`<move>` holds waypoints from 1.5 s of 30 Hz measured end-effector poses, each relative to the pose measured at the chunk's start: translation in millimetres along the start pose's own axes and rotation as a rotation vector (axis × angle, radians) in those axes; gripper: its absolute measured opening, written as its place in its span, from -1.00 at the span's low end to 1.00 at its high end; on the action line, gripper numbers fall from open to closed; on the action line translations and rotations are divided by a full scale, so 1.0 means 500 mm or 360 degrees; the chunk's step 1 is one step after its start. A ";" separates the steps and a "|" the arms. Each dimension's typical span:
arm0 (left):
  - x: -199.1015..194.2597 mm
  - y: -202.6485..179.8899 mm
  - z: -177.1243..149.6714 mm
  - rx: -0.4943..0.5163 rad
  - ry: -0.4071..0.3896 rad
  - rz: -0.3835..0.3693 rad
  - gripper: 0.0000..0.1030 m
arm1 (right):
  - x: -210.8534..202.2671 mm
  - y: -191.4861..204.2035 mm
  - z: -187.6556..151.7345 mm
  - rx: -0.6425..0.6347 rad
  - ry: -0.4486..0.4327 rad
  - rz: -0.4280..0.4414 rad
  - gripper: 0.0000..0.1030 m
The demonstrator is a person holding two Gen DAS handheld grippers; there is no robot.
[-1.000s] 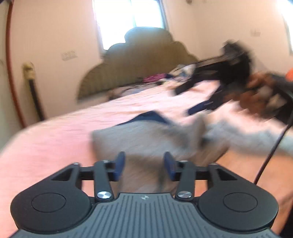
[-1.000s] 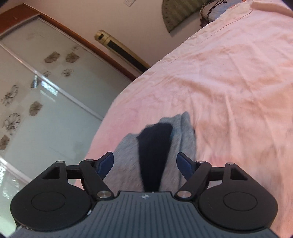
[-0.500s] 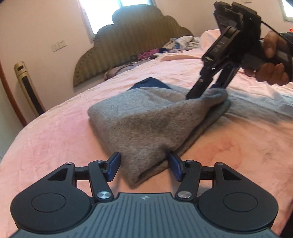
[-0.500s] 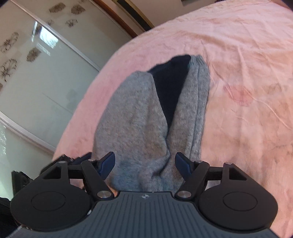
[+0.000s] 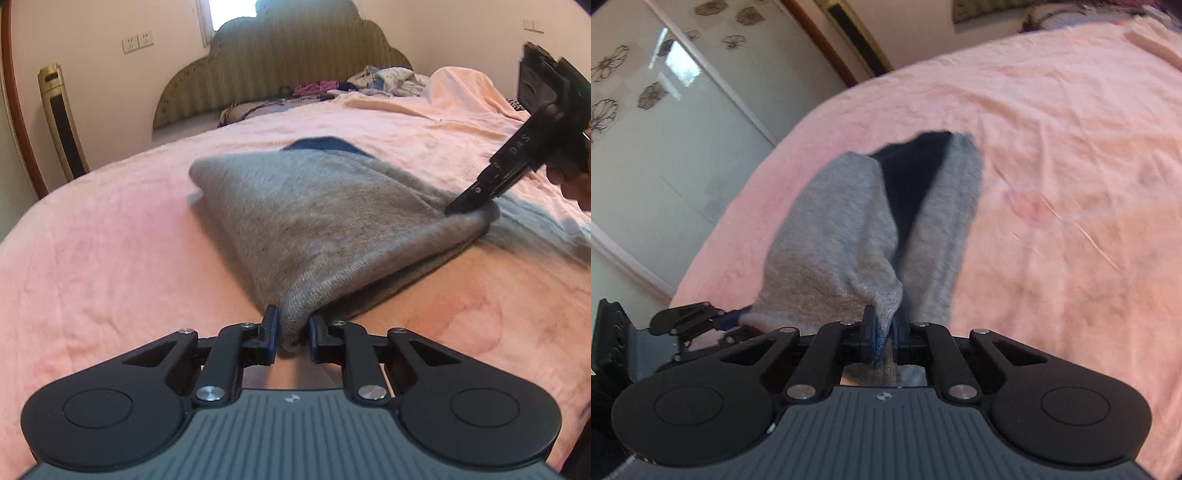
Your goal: Fold small clothes
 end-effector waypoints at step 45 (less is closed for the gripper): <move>0.089 -0.090 0.064 0.0170 -0.0161 -0.0263 0.18 | 0.154 -0.038 0.282 0.0247 -0.0291 0.0011 -0.36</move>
Point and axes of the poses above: each gripper's, at about its wrist camera, not at the fingertips, and x roughly the way its jaws point, y to its left, z to its top, the point moved 8 cm from there along x, roughly the way its jaws point, and after that the axes turned 14 degrees about -y, right-handed, at the moved point
